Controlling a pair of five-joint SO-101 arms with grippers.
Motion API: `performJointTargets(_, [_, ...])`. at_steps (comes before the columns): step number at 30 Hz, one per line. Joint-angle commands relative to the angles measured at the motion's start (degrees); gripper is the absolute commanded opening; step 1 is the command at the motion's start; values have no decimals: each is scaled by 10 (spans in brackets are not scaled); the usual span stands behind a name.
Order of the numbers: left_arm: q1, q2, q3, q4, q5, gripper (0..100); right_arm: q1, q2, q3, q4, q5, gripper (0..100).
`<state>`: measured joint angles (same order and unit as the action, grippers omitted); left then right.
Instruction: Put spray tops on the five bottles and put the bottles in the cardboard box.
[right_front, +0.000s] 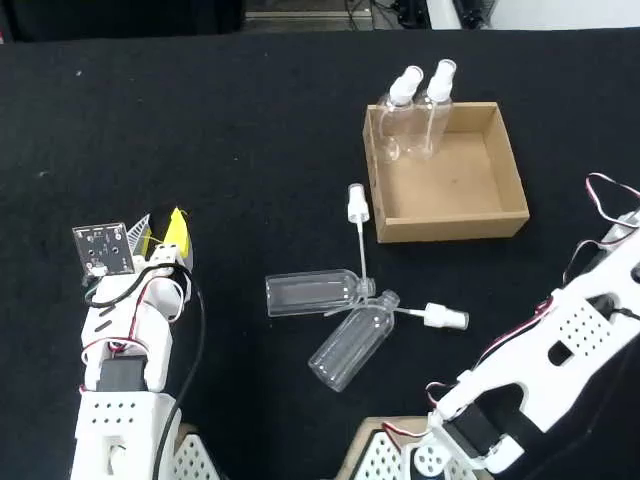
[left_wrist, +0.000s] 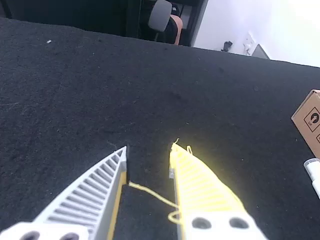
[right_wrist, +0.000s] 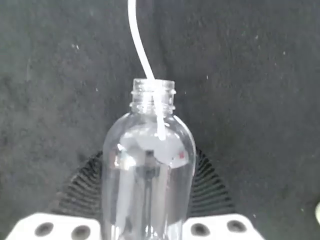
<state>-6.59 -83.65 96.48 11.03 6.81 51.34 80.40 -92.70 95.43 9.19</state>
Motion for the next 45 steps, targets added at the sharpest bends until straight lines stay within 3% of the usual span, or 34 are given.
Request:
performJointTargets(1, [-3, -7, 14, -3, 4, 137, 18, -65, -29, 37, 17, 11])
performJointTargets(14, [-1, -7, 14, -3, 4, 138, 59, -103, -23, 59, 16, 10])
performJointTargets(22, [-1, -7, 14, -3, 4, 138, 61, -150, 106, 59, 51, 10])
performJointTargets(36, [-2, -7, 14, -3, 4, 138, 22, -371, 509, 33, 142, 11])
performJointTargets(45, [-2, -7, 14, -3, 4, 138, -9, -600, 916, -227, 161, 11])
